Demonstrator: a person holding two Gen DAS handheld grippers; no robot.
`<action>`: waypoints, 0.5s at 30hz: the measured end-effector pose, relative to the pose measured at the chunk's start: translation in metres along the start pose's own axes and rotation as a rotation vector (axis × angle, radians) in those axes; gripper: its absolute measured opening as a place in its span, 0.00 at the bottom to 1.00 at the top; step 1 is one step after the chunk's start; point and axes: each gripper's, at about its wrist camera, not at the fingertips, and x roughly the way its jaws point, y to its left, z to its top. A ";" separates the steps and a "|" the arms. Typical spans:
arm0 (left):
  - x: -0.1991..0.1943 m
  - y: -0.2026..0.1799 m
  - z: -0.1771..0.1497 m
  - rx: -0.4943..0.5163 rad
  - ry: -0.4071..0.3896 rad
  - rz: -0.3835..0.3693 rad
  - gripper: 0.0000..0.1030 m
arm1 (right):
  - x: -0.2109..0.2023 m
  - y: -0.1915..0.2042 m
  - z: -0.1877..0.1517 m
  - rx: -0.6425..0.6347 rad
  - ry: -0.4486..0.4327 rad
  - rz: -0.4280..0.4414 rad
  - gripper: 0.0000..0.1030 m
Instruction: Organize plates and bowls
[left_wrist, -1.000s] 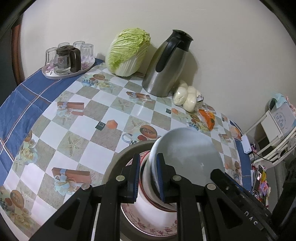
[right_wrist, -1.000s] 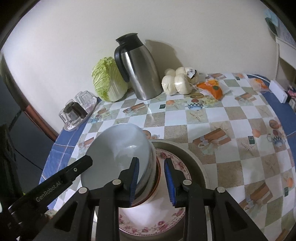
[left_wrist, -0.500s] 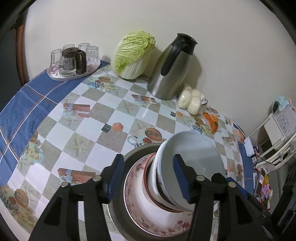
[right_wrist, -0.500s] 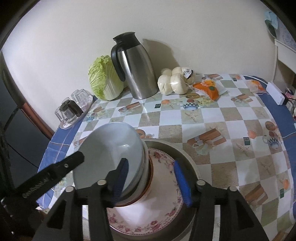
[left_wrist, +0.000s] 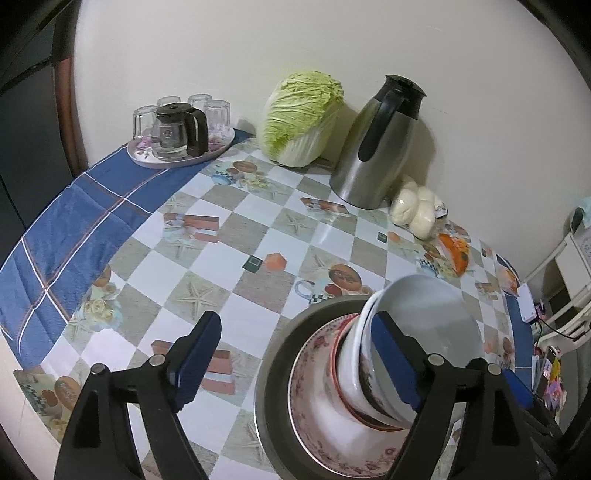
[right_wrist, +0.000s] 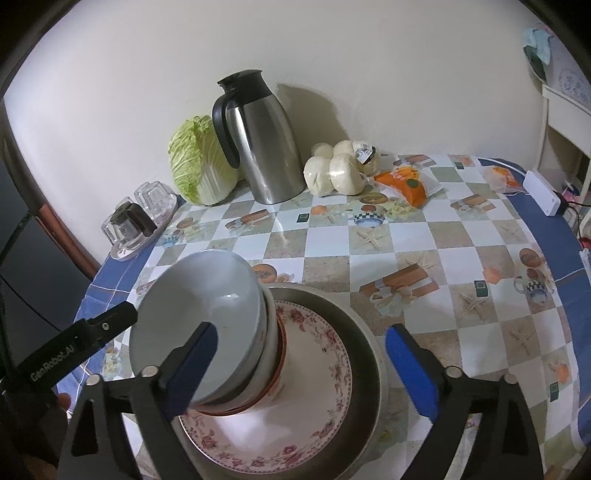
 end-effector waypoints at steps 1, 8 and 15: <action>-0.001 0.001 0.000 -0.003 -0.003 0.002 0.82 | -0.001 0.000 0.000 -0.001 -0.002 0.000 0.98; -0.008 0.001 -0.002 -0.007 -0.036 0.019 0.91 | -0.008 -0.001 0.000 -0.010 -0.019 0.000 1.00; -0.020 0.000 -0.010 0.004 -0.075 0.018 0.94 | -0.022 -0.004 -0.004 -0.012 -0.047 -0.006 1.00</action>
